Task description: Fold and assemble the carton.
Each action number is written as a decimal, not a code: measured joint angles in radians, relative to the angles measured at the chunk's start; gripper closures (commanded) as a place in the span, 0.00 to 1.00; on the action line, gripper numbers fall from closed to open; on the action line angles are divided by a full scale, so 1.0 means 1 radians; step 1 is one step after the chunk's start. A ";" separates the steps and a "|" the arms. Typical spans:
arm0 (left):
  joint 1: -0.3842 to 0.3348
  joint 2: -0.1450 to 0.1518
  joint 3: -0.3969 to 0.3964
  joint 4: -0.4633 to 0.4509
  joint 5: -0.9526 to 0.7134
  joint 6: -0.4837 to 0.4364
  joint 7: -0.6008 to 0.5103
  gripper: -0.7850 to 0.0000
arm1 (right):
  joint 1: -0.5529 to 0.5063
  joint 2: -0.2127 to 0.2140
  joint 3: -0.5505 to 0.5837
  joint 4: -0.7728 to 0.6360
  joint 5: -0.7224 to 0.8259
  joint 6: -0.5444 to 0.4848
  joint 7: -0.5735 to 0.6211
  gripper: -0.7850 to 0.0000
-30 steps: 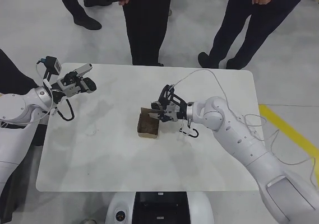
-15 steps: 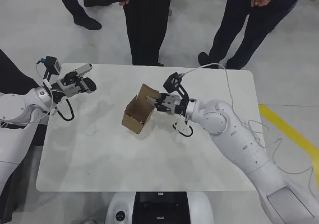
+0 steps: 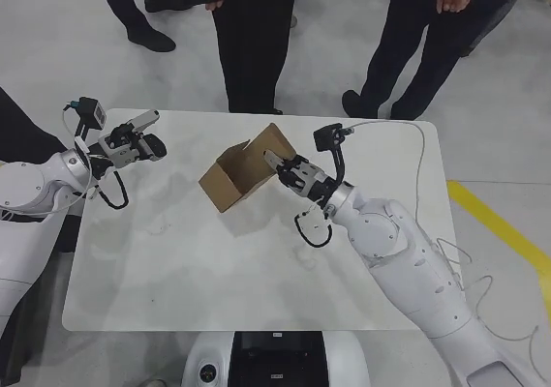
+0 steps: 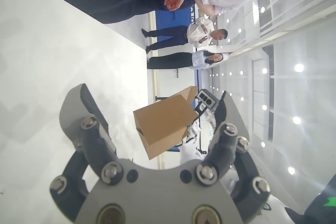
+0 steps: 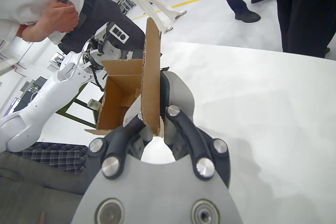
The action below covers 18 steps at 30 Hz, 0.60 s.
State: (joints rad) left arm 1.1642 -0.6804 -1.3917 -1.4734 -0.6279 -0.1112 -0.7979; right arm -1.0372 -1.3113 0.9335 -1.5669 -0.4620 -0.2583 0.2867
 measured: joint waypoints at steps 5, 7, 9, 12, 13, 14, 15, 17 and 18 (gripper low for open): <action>0.000 0.000 0.000 0.000 0.000 0.000 0.000 0.00 | 0.000 0.000 0.000 0.000 0.000 0.000 0.000 1.00; 0.000 0.000 0.000 0.000 0.000 0.000 0.001 0.00 | 0.000 0.000 0.000 0.000 0.000 0.000 0.000 1.00; 0.005 -0.003 -0.004 -0.014 0.011 -0.014 0.024 0.00 | -0.010 -0.003 0.003 -0.011 0.028 0.014 -0.008 1.00; 0.022 -0.008 -0.013 -0.035 0.044 -0.105 0.070 0.00 | -0.016 -0.013 0.009 -0.023 0.150 0.053 -0.013 1.00; 0.027 -0.010 -0.015 -0.036 0.053 -0.143 0.074 0.00 | -0.014 -0.016 0.011 -0.021 0.186 0.068 -0.010 1.00; 0.034 -0.012 -0.017 -0.033 0.079 -0.200 0.077 0.00 | -0.013 -0.019 0.014 -0.016 0.232 0.088 -0.008 1.00; 0.038 -0.013 -0.017 -0.028 0.106 -0.247 0.080 0.00 | -0.012 -0.022 0.017 -0.011 0.269 0.104 -0.007 1.00; 0.044 -0.018 -0.010 -0.007 0.174 -0.346 0.090 0.00 | -0.013 -0.028 0.024 0.006 0.356 0.135 0.000 1.00; 0.044 -0.020 -0.005 0.003 0.200 -0.382 0.094 0.00 | -0.012 -0.030 0.028 0.016 0.382 0.151 0.005 1.00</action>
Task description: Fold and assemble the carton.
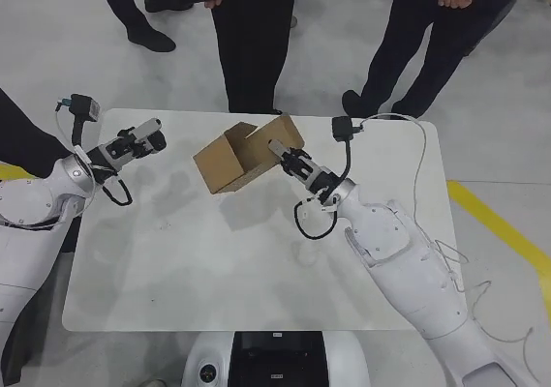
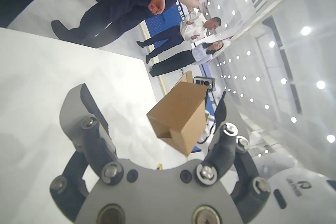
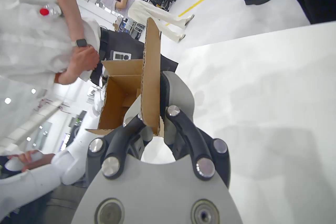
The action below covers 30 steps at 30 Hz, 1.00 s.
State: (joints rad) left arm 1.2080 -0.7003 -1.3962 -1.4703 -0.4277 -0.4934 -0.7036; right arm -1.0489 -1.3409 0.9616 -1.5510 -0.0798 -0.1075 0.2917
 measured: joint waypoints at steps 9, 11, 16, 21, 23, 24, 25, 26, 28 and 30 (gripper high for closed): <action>-0.023 -0.022 0.033 0.064 0.173 -0.309 0.032 0.00 | -0.045 -0.014 0.050 0.050 0.266 0.062 -0.025 1.00; -0.025 -0.023 0.034 0.066 0.194 -0.335 0.038 0.00 | -0.046 -0.014 0.051 0.051 0.270 0.063 -0.025 1.00; -0.024 -0.023 0.034 0.066 0.188 -0.326 0.037 0.00 | -0.045 -0.014 0.050 0.050 0.268 0.062 -0.025 1.00; -0.024 -0.023 0.034 0.066 0.188 -0.326 0.037 0.00 | -0.045 -0.014 0.050 0.050 0.268 0.062 -0.025 1.00; -0.024 -0.023 0.034 0.066 0.188 -0.326 0.037 0.00 | -0.045 -0.014 0.050 0.050 0.268 0.062 -0.025 1.00; -0.024 -0.023 0.034 0.066 0.188 -0.326 0.037 0.00 | -0.045 -0.014 0.050 0.050 0.269 0.062 -0.025 1.00; -0.024 -0.023 0.034 0.066 0.188 -0.326 0.037 0.00 | -0.049 -0.015 0.050 0.048 0.273 0.063 -0.026 1.00; -0.024 -0.023 0.034 0.066 0.188 -0.326 0.037 0.00 | -0.056 -0.017 0.049 0.044 0.291 0.069 -0.028 1.00; -0.022 -0.023 0.033 0.061 0.197 -0.324 0.041 0.00 | -0.064 -0.020 0.049 0.036 0.329 0.088 -0.033 1.00; -0.015 -0.024 0.028 0.048 0.248 -0.330 0.059 0.00 | -0.067 -0.026 0.048 0.032 0.379 0.112 -0.039 1.00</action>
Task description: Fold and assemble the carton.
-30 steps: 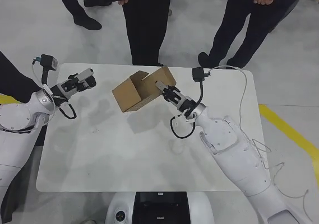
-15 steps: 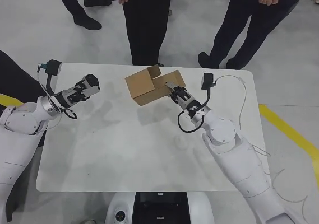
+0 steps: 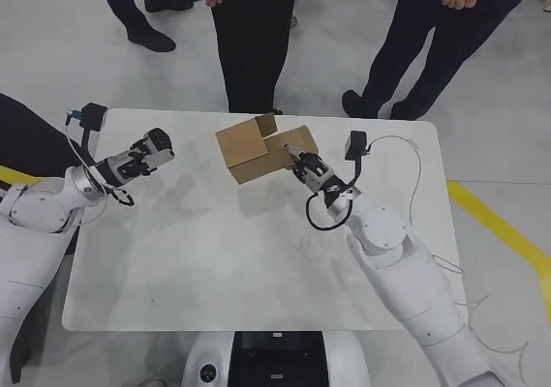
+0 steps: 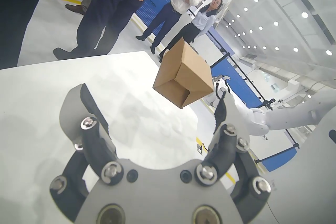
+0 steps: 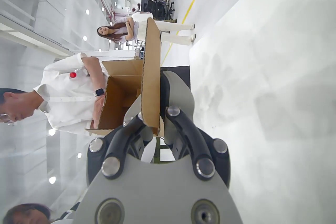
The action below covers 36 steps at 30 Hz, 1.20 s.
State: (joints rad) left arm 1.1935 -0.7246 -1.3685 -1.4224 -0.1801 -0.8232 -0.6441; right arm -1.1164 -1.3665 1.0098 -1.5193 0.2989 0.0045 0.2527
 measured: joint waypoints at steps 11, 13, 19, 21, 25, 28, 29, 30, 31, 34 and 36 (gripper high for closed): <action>0.029 -0.019 0.003 -0.050 0.333 -0.134 0.146 0.00 | -0.016 -0.018 -0.007 -0.003 0.122 0.093 -0.033 1.00; 0.028 -0.023 0.012 -0.056 0.365 -0.148 0.161 0.00 | -0.021 -0.019 -0.007 -0.008 0.125 0.097 -0.038 1.00; 0.004 -0.035 0.046 -0.063 0.445 -0.159 0.180 0.00 | -0.040 -0.022 -0.012 -0.033 0.111 0.099 -0.051 1.00; -0.007 -0.040 0.053 -0.061 0.470 -0.165 0.197 0.00 | -0.047 -0.023 -0.015 -0.042 0.100 0.096 -0.053 1.00; -0.019 -0.047 0.055 -0.057 0.520 -0.178 0.246 0.00 | -0.058 -0.025 -0.019 -0.053 0.092 0.094 -0.058 1.00; -0.019 -0.047 0.055 -0.057 0.519 -0.178 0.245 0.00 | -0.065 -0.028 -0.019 -0.060 0.095 0.087 -0.077 1.00; -0.019 -0.047 0.055 -0.057 0.518 -0.178 0.245 0.00 | -0.065 -0.028 -0.019 -0.061 0.095 0.084 -0.080 1.00; -0.019 -0.047 0.055 -0.057 0.518 -0.177 0.245 0.00 | -0.065 -0.028 -0.020 -0.061 0.094 0.084 -0.080 1.00; -0.019 -0.047 0.055 -0.057 0.518 -0.177 0.245 0.00 | -0.065 -0.028 -0.020 -0.061 0.094 0.084 -0.080 1.00; -0.019 -0.047 0.055 -0.057 0.518 -0.177 0.245 0.00 | -0.065 -0.028 -0.020 -0.061 0.094 0.084 -0.079 1.00; -0.019 -0.047 0.055 -0.057 0.518 -0.177 0.245 0.00 | -0.065 -0.028 -0.020 -0.061 0.094 0.084 -0.079 1.00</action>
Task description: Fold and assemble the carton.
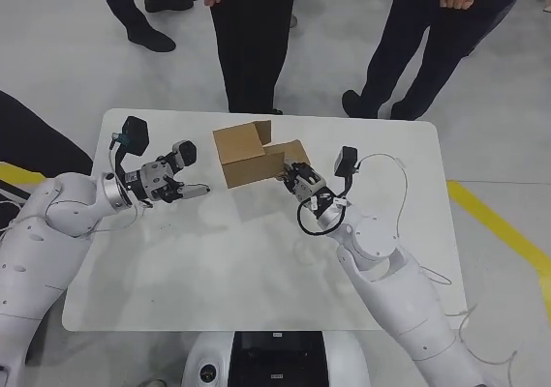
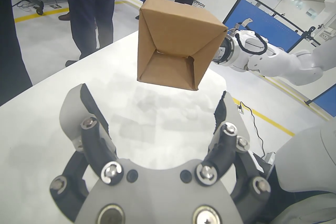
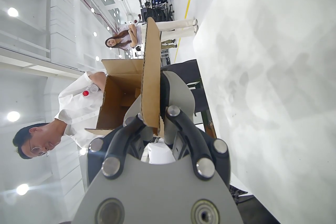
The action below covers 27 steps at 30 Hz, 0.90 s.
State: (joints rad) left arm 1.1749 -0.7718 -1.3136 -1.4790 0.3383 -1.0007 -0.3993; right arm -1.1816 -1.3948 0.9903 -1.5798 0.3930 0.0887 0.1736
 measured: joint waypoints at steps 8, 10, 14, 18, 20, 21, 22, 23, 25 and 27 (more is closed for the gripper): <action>0.009 -0.006 0.006 -0.033 0.077 0.012 0.018 0.00 | -0.008 -0.007 -0.007 0.003 0.016 0.001 -0.011 1.00; 0.008 -0.010 0.014 -0.039 0.107 -0.001 0.035 0.00 | -0.007 -0.009 -0.010 0.006 0.016 0.001 -0.017 1.00; 0.000 -0.018 0.030 -0.039 0.129 -0.012 0.079 0.00 | -0.006 -0.014 -0.018 0.009 0.011 -0.003 -0.025 1.00; -0.010 -0.025 0.049 -0.026 0.149 -0.012 0.123 0.00 | -0.009 -0.018 -0.023 0.006 0.008 -0.006 -0.026 1.00; -0.017 -0.028 0.062 -0.017 0.149 -0.012 0.138 0.00 | -0.011 -0.019 -0.027 0.005 0.004 -0.007 -0.026 1.00; -0.022 -0.029 0.067 -0.011 0.152 -0.012 0.140 0.00 | -0.011 -0.020 -0.029 0.005 0.001 -0.007 -0.025 1.00; -0.026 -0.030 0.072 -0.004 0.155 -0.012 0.142 0.00 | -0.011 -0.021 -0.031 0.005 -0.001 -0.008 -0.024 1.00; -0.032 -0.032 0.081 0.005 0.156 -0.012 0.141 0.00 | -0.012 -0.022 -0.033 0.005 -0.001 -0.008 -0.024 1.00; -0.043 -0.034 0.094 0.019 0.156 -0.012 0.136 0.00 | -0.012 -0.024 -0.035 0.004 -0.001 -0.009 -0.024 1.00; -0.054 -0.036 0.106 0.029 0.154 -0.012 0.134 0.00 | -0.012 -0.026 -0.037 0.004 -0.003 -0.011 -0.024 1.00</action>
State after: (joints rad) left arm 1.1213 -0.8074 -1.2073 -1.4497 0.4927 -1.0123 -0.2650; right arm -1.1939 -1.4205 0.9537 -1.5756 0.3897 0.0773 0.1499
